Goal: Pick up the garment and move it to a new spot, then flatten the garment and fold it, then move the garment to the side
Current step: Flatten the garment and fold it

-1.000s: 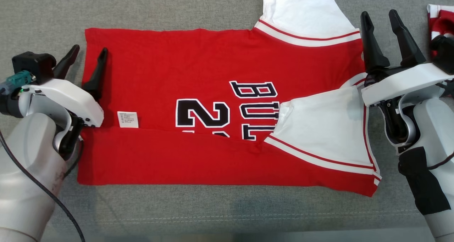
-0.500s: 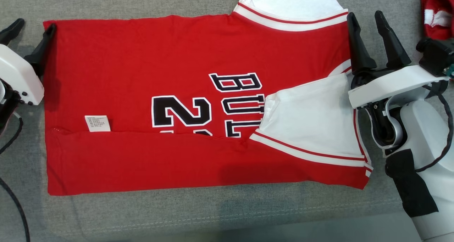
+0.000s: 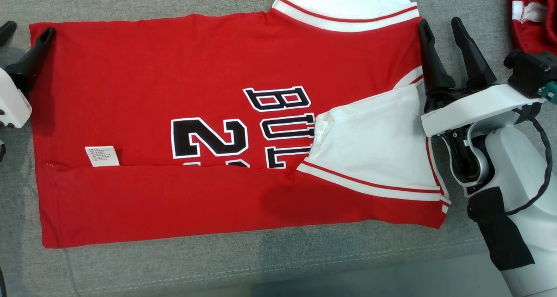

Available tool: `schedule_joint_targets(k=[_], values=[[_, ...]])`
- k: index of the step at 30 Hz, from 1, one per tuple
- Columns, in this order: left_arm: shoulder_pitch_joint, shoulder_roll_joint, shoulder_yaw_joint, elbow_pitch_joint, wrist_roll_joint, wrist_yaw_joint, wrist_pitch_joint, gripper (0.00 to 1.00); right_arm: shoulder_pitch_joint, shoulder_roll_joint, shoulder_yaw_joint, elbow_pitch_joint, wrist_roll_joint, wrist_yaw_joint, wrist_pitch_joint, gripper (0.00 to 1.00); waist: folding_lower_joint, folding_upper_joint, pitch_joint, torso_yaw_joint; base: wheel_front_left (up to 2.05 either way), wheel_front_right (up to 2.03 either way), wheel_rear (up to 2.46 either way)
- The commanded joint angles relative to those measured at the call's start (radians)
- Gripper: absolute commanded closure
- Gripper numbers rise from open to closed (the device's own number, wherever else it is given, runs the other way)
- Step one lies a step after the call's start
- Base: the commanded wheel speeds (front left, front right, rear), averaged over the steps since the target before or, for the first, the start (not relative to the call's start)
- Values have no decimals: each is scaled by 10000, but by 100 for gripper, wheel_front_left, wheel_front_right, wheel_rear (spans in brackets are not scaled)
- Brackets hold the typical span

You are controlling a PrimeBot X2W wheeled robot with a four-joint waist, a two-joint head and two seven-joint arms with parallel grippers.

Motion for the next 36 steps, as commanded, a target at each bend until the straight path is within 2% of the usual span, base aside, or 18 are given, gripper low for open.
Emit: schedule_joint_targets(k=[1,8,24,25,29,31,36], values=[[-89,582,240,-228,-177,0,-12,0,342,85,77,-184,61,44,-116,0,0,0,-4,10,0,0,0],[-201,981,-327,-557,-674,0,-62,0,274,176,156,-155,117,44,-116,0,0,0,-41,46,0,0,0],[-869,1112,-952,-252,-1611,0,52,0,257,172,395,-159,302,44,-116,0,0,0,22,-296,0,0,0],[-863,1130,-1007,-266,-1679,0,84,3,267,171,386,-157,304,44,-116,0,0,0,17,-291,0,0,0],[-842,1175,-1087,-326,-1946,0,92,4,292,173,364,-154,315,44,-116,0,0,0,3,-253,0,0,0],[-793,1228,-1150,-397,-2160,0,159,8,303,176,352,-152,309,44,-116,0,0,0,-18,-213,0,0,0],[-714,1375,-1277,-591,-2576,0,226,7,275,148,388,-135,300,44,-116,0,0,0,-55,-107,0,0,0]])
